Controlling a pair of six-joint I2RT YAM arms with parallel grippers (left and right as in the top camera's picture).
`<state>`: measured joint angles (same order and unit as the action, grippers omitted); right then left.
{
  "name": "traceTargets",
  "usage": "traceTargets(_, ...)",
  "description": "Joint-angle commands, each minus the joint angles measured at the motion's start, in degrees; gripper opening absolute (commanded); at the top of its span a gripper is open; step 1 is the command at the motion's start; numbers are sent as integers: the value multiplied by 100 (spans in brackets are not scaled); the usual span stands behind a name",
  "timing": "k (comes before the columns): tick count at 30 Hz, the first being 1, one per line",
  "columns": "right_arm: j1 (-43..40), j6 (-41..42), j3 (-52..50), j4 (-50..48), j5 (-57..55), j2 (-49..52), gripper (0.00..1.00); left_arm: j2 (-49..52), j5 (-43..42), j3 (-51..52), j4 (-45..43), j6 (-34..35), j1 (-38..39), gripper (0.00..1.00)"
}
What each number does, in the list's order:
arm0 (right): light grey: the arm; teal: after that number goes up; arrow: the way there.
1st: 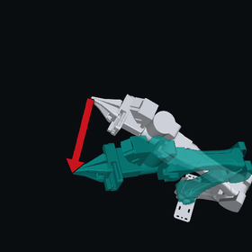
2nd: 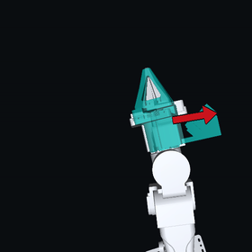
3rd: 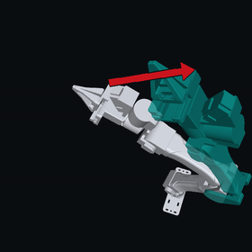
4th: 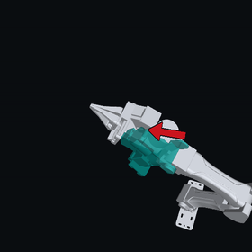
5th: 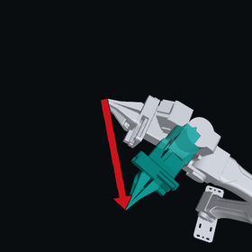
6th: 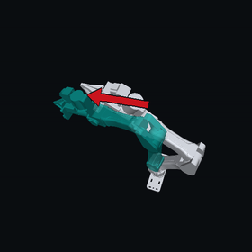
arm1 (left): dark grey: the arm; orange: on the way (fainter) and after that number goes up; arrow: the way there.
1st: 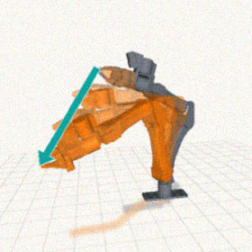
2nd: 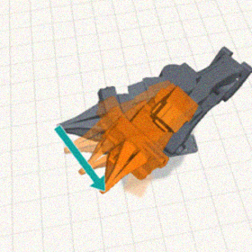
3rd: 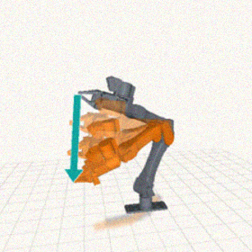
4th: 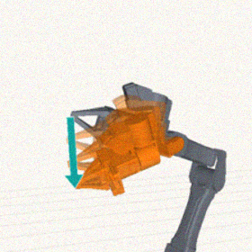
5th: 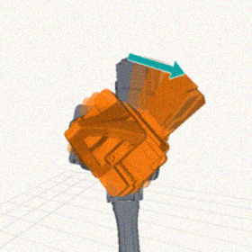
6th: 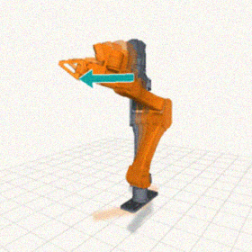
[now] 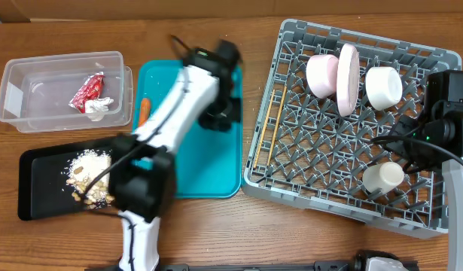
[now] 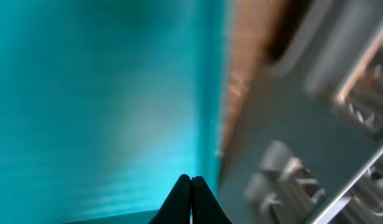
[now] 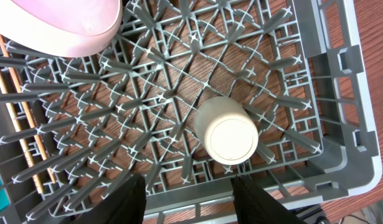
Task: Sort waste into correct bins and load items into the dishwasher
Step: 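Carry the chopstick right and lay it in the rack's left side, then grasp the orange carrot on the teal tray with the left gripper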
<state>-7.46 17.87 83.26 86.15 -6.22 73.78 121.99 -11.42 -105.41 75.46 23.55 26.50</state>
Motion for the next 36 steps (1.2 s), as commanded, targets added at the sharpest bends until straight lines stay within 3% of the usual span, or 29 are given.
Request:
traceTargets(1,-22,-142,70,-28,-15,-48,49,343,-979,-70,11,-87,682,4)
traceTargets(5,-22,-142,70,-31,-15,-48,49,345,-944,-262,-55,-199,876,4)
traceTargets(9,-22,-142,70,-33,-15,-48,49,345,-2120,-459,-138,-625,726,4)
traceTargets(11,-22,-142,70,-33,-15,-48,49,345,-2258,-459,-308,-728,778,4)
traceTargets(20,-22,-142,70,-35,-15,-48,49,330,-984,-682,138,-686,299,4)
traceTargets(25,-22,-142,70,-50,-15,-48,49,114,726,-1438,654,-557,-463,5)
traceTargets(26,-22,-142,70,-55,-15,-48,49,103,903,-1473,669,-529,-533,8)
traceTargets(27,-22,-142,70,-57,-15,-48,49,87,1196,-1499,667,-529,-697,24)
traceTargets(28,-22,-142,70,-59,-15,-48,49,92,1504,-1497,662,-533,-892,32)
traceTargets(36,-22,-142,70,-52,-13,-48,49,439,1956,-1460,570,-581,-1928,37)
